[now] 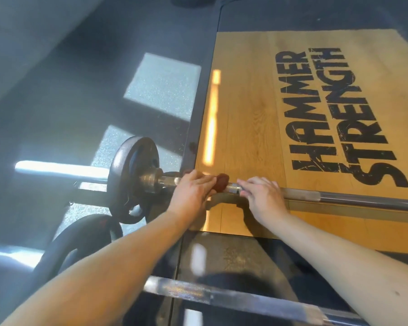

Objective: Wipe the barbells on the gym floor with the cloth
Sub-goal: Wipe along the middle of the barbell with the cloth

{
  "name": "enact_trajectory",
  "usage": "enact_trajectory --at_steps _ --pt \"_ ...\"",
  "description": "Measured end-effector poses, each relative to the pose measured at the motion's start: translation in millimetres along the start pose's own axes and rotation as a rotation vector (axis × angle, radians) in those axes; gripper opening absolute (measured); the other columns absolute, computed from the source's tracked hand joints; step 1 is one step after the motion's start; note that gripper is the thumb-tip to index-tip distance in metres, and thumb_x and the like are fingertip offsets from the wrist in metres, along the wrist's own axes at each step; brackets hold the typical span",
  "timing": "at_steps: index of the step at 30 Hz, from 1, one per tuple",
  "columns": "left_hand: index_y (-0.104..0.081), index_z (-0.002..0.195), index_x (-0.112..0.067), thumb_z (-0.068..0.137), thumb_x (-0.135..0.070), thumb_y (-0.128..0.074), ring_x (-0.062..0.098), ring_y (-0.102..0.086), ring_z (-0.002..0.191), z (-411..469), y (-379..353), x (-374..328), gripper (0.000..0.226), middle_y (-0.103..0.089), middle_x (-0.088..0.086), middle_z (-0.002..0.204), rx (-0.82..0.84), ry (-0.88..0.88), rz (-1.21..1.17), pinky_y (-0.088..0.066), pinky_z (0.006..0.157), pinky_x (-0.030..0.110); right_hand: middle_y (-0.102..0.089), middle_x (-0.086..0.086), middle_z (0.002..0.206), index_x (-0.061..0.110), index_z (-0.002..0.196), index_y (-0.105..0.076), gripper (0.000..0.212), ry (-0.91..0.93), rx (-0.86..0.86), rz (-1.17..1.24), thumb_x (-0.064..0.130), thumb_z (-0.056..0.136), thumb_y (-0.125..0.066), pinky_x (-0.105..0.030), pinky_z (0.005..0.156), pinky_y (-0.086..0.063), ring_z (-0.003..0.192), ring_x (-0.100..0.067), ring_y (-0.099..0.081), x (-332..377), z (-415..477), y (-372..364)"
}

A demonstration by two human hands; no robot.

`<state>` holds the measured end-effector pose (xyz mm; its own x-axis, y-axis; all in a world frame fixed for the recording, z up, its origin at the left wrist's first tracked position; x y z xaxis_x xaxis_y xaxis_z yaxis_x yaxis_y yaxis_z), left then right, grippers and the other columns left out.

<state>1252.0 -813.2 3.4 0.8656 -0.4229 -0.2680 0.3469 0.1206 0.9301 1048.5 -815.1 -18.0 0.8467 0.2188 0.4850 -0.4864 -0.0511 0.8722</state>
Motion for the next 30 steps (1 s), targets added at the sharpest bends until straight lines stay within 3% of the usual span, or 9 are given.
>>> enact_trajectory --at_steps 4,7,9,12,15,18,21,25,30 --pt "-0.074 0.119 -0.015 0.092 -0.020 -0.072 0.025 -0.061 0.098 16 -14 -36 0.028 -0.073 0.000 0.122 -0.018 -0.153 -0.037 -0.052 0.082 0.041 -0.070 -0.004 0.113 0.016 0.113 -0.076 0.019 -0.039 0.088 -0.009 0.018 0.099 -0.063 -0.041 0.091 -0.040 0.110 -0.029 -0.059 -9 9 8" --pt "-0.073 0.124 -0.016 0.096 -0.020 -0.066 0.021 -0.060 0.109 -17 10 25 0.030 -0.070 0.005 0.125 -0.062 -0.039 0.007 -0.052 0.093 0.037 -0.069 0.002 0.119 0.023 0.130 -0.070 0.031 -0.083 0.127 0.053 0.027 0.101 -0.063 -0.040 0.099 -0.040 0.114 -0.023 -0.057 -4 11 13" --pt "-0.074 0.123 -0.015 0.101 -0.020 -0.060 0.018 -0.056 0.113 -32 27 66 0.027 -0.071 0.008 0.121 -0.066 0.057 0.024 -0.043 0.099 0.024 -0.068 0.003 0.122 0.025 0.135 -0.067 0.034 -0.094 0.129 0.067 0.029 0.101 -0.062 -0.039 0.100 -0.039 0.117 -0.022 -0.056 0 9 12" --pt "-0.074 0.120 -0.013 0.091 -0.008 -0.073 0.017 -0.054 0.112 -34 33 83 0.030 -0.072 0.011 0.117 -0.035 0.133 -0.011 -0.028 0.102 0.012 -0.069 0.002 0.125 0.024 0.135 -0.067 0.034 -0.115 0.113 0.068 0.027 0.101 -0.061 -0.039 0.100 -0.037 0.118 -0.023 -0.056 -3 7 8" --pt "-0.076 0.114 -0.010 0.094 -0.016 -0.071 0.016 -0.056 0.107 -21 13 41 0.022 -0.071 0.010 0.117 -0.078 0.077 -0.070 -0.044 0.103 0.030 -0.070 0.002 0.123 0.024 0.132 -0.069 0.032 -0.118 0.090 0.066 0.025 0.101 -0.062 -0.039 0.098 -0.036 0.115 -0.022 -0.057 -5 5 13" --pt "-0.076 0.115 -0.013 0.096 -0.029 -0.059 0.020 -0.058 0.098 13 -20 -20 0.030 -0.073 0.003 0.119 -0.055 -0.071 -0.111 -0.043 0.090 0.032 -0.071 -0.001 0.116 0.021 0.123 -0.073 0.026 -0.096 0.094 0.060 0.022 0.100 -0.063 -0.041 0.099 -0.039 0.113 -0.024 -0.059 -6 7 12" --pt "-0.075 0.120 -0.016 0.095 -0.026 -0.066 0.023 -0.059 0.096 20 -22 -29 0.028 -0.072 0.000 0.122 -0.022 -0.146 -0.075 -0.051 0.084 0.039 -0.070 0.000 0.119 0.023 0.124 -0.073 0.026 -0.100 0.111 0.052 0.024 0.100 -0.063 -0.040 0.102 -0.041 0.117 -0.025 -0.059 -8 11 17" --pt "-0.072 0.126 -0.021 0.098 -0.032 -0.061 0.021 -0.058 0.113 -18 16 31 0.032 -0.069 0.000 0.127 -0.020 0.048 0.005 -0.044 0.102 0.031 -0.067 0.005 0.132 0.028 0.135 -0.067 0.034 -0.115 0.186 0.046 0.031 0.102 -0.061 -0.038 0.106 -0.041 0.124 -0.022 -0.056 -4 14 16" --pt "-0.075 0.121 -0.017 0.091 -0.016 -0.075 0.027 -0.065 0.109 -31 43 71 0.030 -0.072 0.004 0.119 0.051 0.190 0.098 -0.050 0.098 0.035 -0.061 -0.002 0.141 0.030 0.147 -0.054 0.049 -0.050 0.461 -0.082 0.048 0.101 -0.056 -0.043 0.106 -0.044 0.125 -0.027 -0.056 -11 29 22"
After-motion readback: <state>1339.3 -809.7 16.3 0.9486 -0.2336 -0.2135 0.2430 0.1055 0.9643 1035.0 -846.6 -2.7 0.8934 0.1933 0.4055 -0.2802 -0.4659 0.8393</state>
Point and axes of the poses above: each hand's wrist, its own z-axis towards the middle knuckle, its own y-axis out of the back of the hand, x = y × z, the point moved 5 cm from there along z, towards the middle knuckle
